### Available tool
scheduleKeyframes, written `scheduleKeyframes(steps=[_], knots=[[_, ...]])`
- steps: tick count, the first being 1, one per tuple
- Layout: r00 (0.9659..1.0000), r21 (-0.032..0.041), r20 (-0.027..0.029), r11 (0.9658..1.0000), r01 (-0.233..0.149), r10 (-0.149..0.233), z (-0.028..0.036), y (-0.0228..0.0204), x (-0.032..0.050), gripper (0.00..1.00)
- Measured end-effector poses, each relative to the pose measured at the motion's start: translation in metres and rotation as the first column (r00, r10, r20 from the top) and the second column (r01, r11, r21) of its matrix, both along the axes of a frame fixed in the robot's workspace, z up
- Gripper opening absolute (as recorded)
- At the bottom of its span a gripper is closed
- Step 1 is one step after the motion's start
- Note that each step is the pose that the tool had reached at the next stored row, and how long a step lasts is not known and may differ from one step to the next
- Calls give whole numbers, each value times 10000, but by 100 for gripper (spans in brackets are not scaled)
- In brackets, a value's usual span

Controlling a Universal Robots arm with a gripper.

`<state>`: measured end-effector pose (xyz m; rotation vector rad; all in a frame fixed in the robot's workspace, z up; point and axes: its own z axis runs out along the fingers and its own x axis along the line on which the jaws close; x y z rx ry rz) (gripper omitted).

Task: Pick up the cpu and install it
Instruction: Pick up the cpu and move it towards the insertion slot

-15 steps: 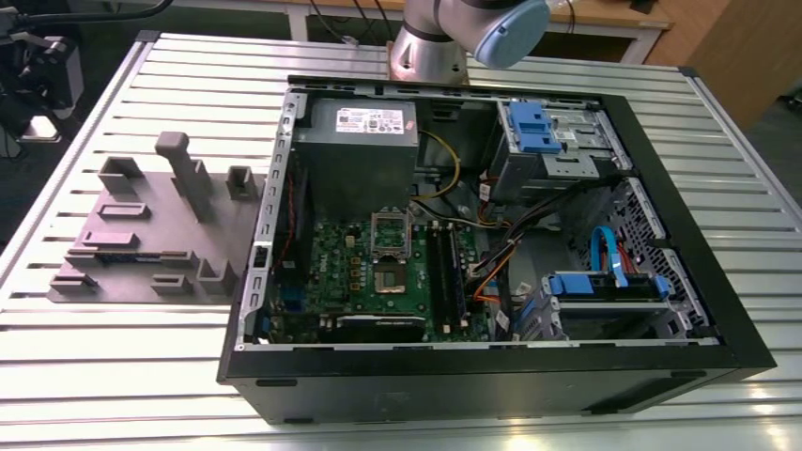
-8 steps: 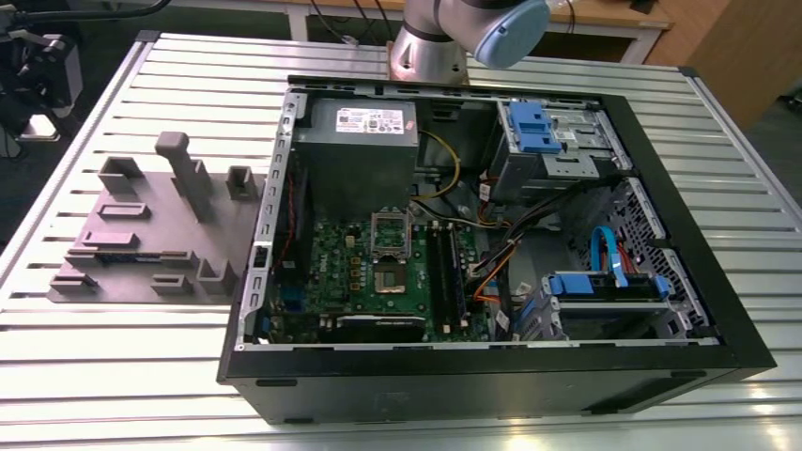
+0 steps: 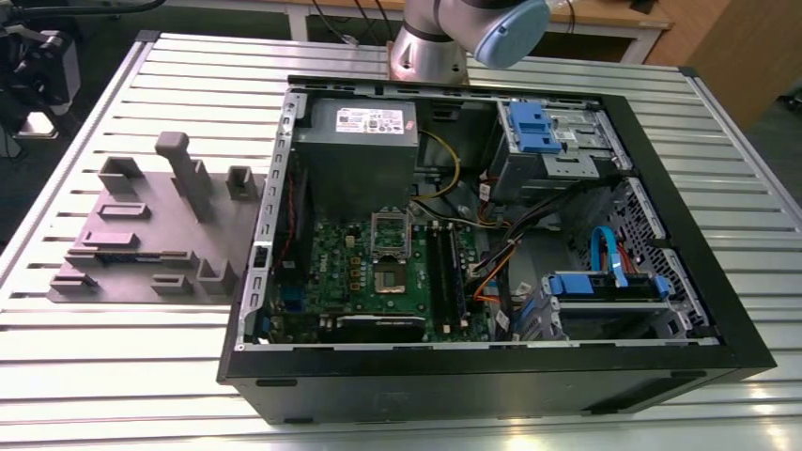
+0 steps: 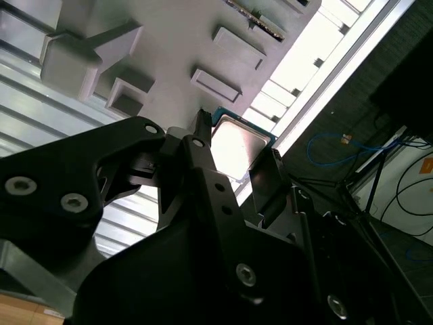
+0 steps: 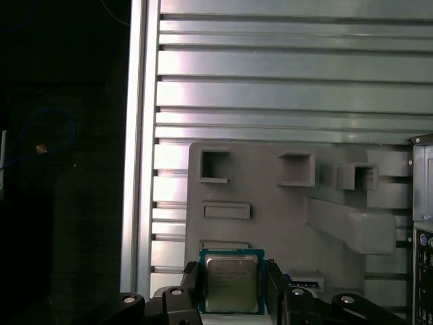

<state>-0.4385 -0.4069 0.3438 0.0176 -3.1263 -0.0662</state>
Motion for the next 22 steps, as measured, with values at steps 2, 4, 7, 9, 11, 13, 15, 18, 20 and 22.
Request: scheduleKeyframes(steps=[2,4,7,9,11,13,15,18,20,22], knots=[[10000,0,0,10000,0,0,15,0,0,47],[10000,1,2,10000,0,0,28,0,0,47],[10000,1,2,10000,0,0,46,0,0,47],[10000,3,4,10000,0,0,50,0,0,47],[10000,1,2,10000,0,0,54,0,0,47],[10000,1,2,10000,0,0,76,0,0,47],[10000,1,1,10000,0,0,79,0,0,47],[10000,1,2,10000,0,0,82,0,0,47],[10000,1,2,10000,0,0,84,0,0,47],[10000,1,1,10000,0,0,88,0,0,47]])
